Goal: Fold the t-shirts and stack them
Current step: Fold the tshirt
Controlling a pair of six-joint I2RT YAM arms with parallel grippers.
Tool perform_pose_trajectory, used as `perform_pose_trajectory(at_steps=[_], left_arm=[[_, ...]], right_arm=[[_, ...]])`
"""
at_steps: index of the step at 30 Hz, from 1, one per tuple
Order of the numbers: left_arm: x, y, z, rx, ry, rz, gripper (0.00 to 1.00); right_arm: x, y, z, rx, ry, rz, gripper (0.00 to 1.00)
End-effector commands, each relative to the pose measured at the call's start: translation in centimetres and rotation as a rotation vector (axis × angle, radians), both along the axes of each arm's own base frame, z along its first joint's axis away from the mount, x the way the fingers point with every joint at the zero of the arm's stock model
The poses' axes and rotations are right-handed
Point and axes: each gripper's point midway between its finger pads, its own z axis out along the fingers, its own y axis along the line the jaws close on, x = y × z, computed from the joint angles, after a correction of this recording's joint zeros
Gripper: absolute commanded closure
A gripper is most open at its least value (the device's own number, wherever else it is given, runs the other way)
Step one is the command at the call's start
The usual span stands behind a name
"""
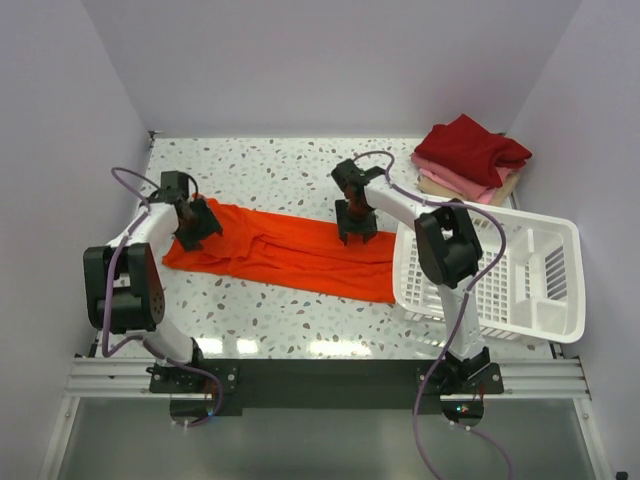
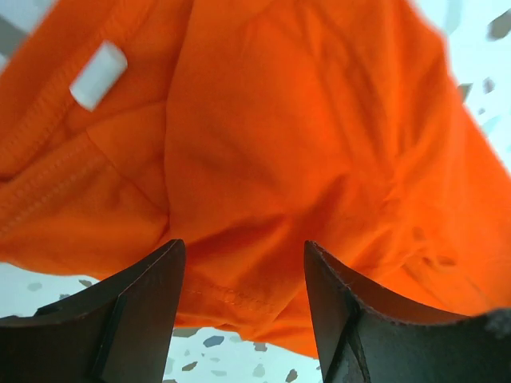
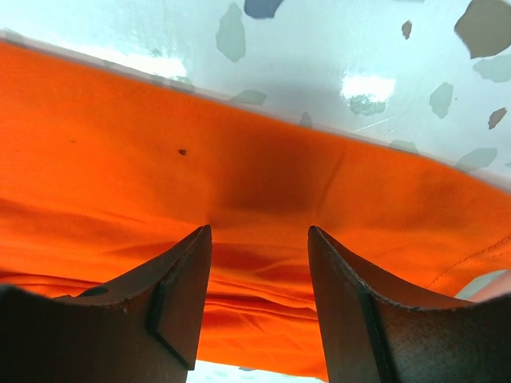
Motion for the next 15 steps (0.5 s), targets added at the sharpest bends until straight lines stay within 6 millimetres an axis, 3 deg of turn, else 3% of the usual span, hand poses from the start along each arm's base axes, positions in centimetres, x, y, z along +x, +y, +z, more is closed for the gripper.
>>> perform_pose_trajectory(at_steps=[1, 8, 15], left_arm=[[-1.4, -1.4, -1.1, -0.084, 0.045, 0.013, 0.34], [-2.2, -0.5, -3.5, -0.047, 0.112, 0.027, 0.34], [-0.5, 1.2, -5.5, 0.022, 0.154, 0.023, 0.34]], right_arm=[[-0.1, 0.0, 1.3, 0.026, -0.035, 0.049, 0.44], [-1.9, -0.5, -1.4, 0.014, 0.048, 0.093, 0.45], [-4.0, -0.6, -2.3, 0.014, 0.105, 0.109, 0.45]])
